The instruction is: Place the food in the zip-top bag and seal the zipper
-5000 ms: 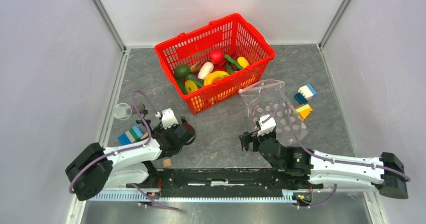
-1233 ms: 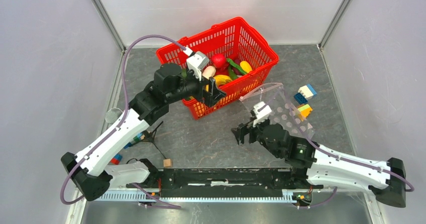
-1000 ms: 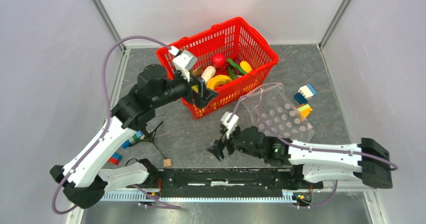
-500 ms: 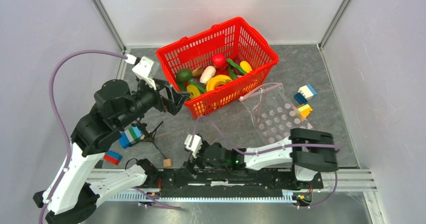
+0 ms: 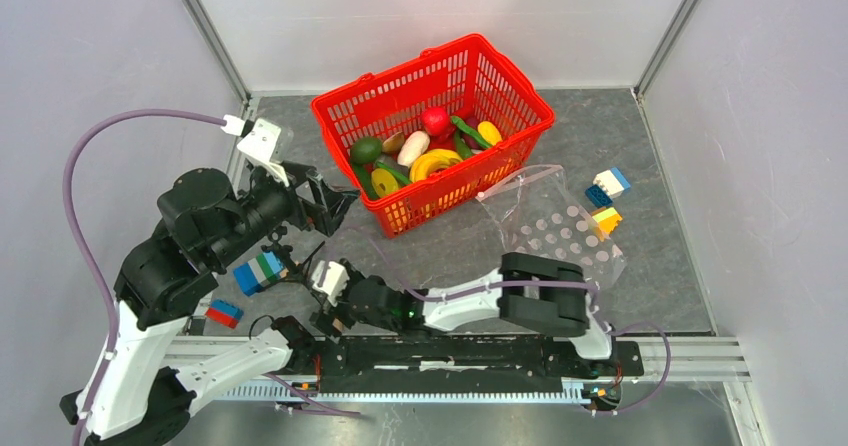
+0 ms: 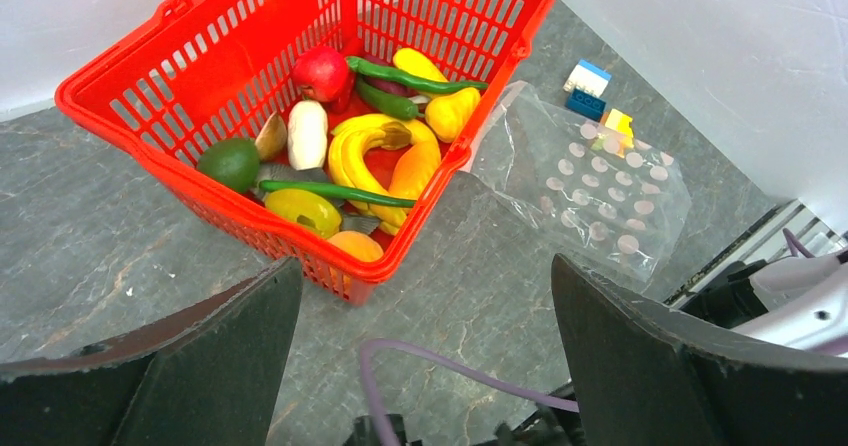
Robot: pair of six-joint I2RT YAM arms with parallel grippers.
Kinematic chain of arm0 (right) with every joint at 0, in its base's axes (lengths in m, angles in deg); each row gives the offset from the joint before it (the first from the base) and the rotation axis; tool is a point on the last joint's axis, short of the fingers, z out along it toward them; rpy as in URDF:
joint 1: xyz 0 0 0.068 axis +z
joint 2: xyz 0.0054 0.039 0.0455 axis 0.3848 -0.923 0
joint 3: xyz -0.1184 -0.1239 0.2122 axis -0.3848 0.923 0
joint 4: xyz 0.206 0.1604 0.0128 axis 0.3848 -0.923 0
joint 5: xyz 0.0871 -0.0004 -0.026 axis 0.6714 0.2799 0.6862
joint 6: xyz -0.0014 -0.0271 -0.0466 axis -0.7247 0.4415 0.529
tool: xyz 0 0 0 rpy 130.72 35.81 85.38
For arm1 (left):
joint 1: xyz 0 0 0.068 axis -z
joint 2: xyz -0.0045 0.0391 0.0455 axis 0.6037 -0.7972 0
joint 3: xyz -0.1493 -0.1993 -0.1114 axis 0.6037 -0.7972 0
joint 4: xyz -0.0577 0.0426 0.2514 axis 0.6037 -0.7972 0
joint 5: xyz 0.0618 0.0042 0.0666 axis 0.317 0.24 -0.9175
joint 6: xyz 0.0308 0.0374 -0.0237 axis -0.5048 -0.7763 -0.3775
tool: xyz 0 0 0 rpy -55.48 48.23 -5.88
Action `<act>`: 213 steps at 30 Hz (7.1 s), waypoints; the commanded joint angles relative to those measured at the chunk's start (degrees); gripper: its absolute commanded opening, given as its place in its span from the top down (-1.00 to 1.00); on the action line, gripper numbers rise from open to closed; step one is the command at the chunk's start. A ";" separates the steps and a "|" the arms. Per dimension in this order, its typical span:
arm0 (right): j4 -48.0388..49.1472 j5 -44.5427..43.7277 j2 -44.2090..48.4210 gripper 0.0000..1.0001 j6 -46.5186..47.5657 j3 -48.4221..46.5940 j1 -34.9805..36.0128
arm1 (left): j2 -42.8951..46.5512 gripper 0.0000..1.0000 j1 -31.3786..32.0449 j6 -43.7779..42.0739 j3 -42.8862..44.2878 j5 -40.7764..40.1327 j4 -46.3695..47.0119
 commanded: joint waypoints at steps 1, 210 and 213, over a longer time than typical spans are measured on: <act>-2.47 1.49 -7.07 -0.96 1.63 -7.46 -2.20 | 0.65 -1.00 0.19 0.20 2.07 -1.72 -1.24; -23.84 13.54 40.62 -0.93 17.12 39.03 -55.01 | -11.06 -1.00 8.45 6.78 -17.77 24.90 22.67; -21.30 14.82 38.88 -0.57 16.88 40.21 -55.02 | -11.69 -1.00 8.45 6.77 -17.53 25.32 22.70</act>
